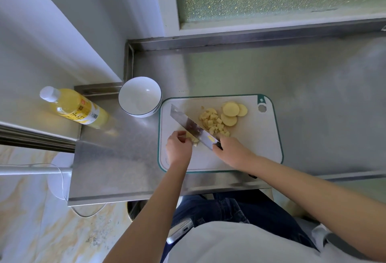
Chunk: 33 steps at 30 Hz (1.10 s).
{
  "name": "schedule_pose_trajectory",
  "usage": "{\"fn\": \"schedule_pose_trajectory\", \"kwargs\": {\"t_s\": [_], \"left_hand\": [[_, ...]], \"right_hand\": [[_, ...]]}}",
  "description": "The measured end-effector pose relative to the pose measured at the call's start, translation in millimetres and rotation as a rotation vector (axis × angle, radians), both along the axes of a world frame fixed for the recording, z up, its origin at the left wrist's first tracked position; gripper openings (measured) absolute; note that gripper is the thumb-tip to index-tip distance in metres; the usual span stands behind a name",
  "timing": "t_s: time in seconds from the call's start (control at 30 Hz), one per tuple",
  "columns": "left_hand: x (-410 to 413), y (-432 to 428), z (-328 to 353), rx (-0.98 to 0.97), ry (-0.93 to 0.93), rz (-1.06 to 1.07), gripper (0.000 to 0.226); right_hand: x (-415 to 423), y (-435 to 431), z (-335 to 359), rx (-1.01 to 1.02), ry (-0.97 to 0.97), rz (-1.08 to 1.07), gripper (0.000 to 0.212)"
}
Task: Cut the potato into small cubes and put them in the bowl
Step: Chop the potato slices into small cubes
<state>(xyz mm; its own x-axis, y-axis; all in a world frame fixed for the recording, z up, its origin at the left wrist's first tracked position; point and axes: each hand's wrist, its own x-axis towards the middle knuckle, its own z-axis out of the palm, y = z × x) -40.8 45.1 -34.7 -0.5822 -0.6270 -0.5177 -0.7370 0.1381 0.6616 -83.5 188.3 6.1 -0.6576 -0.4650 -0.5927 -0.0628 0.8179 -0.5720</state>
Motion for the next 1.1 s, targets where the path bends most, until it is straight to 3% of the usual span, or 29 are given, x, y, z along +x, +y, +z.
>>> {"fn": "schedule_pose_trajectory", "kwargs": {"t_s": [0.3,0.4,0.57,0.77,0.97,1.1], "left_hand": [[-18.1,11.2,5.3,0.06,-0.028,-0.139,0.029],[-21.1,6.6,9.0,-0.049,-0.053,-0.292,0.031],[-44.8,10.8,17.2,-0.294,0.069,-0.483,0.033],[-90.6,38.3,19.9,-0.414,0.125,-0.808,0.041],[-118.8,59.9,12.4,-0.429,0.023,-1.109,0.061],[-121.5,61.5,12.1,-0.465,0.057,-1.11,0.057]], "right_hand": [[-30.9,50.4,7.1,-0.103,0.141,-0.282,0.031],[-41.5,66.5,4.3,-0.1,0.168,-0.396,0.03],[-58.2,87.4,-3.1,-0.105,0.133,-0.536,0.021],[-68.2,103.5,-8.4,-0.116,0.12,-0.596,0.016],[-69.9,110.6,-7.2,-0.129,0.071,-0.595,0.017],[-69.8,112.5,-7.0,-0.131,0.063,-0.585,0.016]]}}
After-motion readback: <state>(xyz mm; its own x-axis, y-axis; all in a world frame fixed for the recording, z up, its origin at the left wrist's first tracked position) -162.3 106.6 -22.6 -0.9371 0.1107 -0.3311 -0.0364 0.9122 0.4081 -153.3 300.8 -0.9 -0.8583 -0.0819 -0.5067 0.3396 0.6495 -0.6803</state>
